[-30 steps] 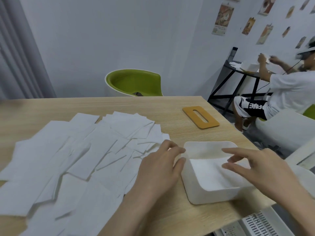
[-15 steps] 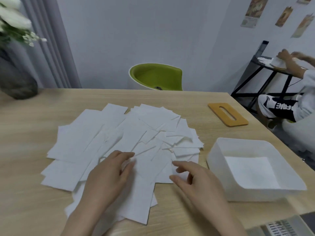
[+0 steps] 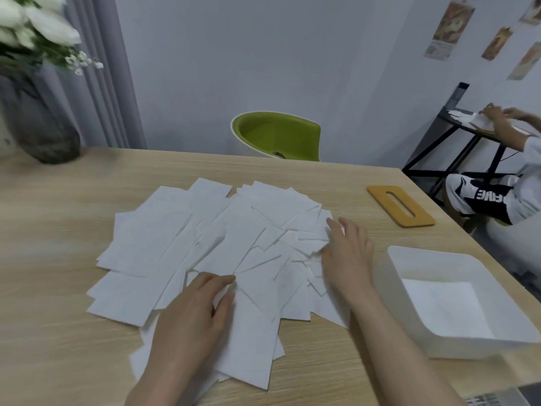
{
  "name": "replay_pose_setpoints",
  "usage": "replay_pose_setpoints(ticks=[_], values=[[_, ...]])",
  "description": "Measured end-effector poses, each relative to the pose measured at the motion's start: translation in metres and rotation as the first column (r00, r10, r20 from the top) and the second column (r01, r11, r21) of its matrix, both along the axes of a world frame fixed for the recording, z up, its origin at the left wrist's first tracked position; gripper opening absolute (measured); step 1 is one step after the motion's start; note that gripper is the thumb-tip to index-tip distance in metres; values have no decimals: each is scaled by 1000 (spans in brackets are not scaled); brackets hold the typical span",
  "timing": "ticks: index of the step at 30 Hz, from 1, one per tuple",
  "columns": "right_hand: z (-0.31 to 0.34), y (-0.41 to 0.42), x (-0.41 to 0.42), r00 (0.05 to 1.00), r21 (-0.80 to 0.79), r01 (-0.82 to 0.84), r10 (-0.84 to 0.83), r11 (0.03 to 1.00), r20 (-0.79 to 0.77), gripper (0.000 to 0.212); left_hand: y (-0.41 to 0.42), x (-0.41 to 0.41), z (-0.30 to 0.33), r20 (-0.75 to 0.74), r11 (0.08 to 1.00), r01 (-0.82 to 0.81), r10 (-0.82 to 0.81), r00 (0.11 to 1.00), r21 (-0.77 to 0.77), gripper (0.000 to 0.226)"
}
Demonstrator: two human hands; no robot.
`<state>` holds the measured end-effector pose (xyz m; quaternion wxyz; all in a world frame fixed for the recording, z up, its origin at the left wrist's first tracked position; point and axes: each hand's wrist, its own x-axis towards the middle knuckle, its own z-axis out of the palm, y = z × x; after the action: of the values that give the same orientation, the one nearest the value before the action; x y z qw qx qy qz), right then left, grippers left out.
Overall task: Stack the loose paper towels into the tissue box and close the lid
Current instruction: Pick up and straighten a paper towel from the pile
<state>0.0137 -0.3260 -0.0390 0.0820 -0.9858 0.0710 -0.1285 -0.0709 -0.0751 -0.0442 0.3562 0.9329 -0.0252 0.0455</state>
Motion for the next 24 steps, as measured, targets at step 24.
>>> replay_pose_setpoints(ticks=[24], values=[[-5, 72, -103, 903, 64, -363, 334, 930, 271, 13, 0, 3, 4, -12, 999, -27, 27, 1000, -26, 26]])
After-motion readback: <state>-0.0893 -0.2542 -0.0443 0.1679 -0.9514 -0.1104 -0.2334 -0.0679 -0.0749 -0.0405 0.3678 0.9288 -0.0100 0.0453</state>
